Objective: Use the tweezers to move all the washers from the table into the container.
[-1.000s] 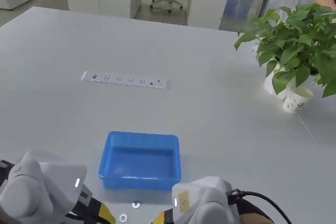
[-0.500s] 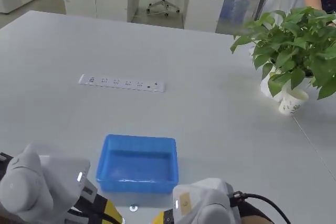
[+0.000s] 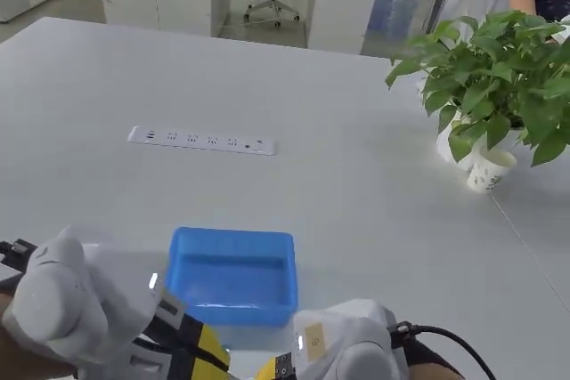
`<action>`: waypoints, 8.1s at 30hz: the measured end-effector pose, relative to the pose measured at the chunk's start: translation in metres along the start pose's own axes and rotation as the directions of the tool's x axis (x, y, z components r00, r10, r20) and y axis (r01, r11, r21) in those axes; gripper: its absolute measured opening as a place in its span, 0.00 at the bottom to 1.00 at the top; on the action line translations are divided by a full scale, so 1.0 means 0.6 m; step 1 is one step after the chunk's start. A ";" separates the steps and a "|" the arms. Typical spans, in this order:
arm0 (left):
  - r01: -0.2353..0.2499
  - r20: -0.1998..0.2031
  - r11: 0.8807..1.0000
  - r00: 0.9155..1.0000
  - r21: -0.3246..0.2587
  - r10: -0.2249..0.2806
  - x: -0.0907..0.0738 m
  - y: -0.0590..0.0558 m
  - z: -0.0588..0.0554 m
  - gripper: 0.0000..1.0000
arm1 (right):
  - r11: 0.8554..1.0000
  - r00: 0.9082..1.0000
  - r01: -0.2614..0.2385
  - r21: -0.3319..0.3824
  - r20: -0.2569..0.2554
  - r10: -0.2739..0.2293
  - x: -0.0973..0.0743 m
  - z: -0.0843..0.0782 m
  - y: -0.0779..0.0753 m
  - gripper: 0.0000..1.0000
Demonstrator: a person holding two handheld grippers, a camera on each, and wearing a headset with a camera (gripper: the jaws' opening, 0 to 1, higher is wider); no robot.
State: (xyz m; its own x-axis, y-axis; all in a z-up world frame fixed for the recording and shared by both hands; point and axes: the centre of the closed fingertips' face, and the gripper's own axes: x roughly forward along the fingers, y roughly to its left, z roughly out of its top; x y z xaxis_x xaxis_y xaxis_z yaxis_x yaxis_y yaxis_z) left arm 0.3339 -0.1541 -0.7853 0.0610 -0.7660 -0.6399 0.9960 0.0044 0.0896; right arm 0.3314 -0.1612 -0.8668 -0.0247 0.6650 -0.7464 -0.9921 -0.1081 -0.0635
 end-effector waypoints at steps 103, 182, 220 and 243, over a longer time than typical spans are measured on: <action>0.028 0.082 1.000 0.996 -0.003 -0.028 0.020 0.032 0.052 0.03 | 0.993 0.993 0.103 0.050 0.053 -0.106 -0.018 -0.004 -0.033 0.12; 0.120 0.041 0.993 0.992 0.009 -0.120 0.058 0.063 0.057 0.03 | 0.975 0.980 0.178 0.132 0.069 -0.188 -0.037 -0.018 -0.065 0.16; 0.137 -0.003 0.990 0.991 0.021 -0.137 0.068 0.063 0.051 0.03 | 0.963 0.981 0.155 0.218 0.082 -0.177 -0.037 -0.017 -0.062 0.08; 0.122 -0.004 0.992 0.992 0.026 -0.122 0.032 0.060 0.066 0.03 | 0.973 0.981 0.146 0.182 0.101 -0.166 -0.052 0.016 -0.063 0.08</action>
State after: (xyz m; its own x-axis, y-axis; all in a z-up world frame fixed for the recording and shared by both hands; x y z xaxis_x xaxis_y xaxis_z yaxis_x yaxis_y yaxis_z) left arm 0.3687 -0.1939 -0.7641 -0.0611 -0.7580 -0.6493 0.9939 -0.1060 0.0301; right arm 0.3685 -0.1706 -0.8349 0.1278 0.7447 -0.6550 -0.9908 0.1259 -0.0502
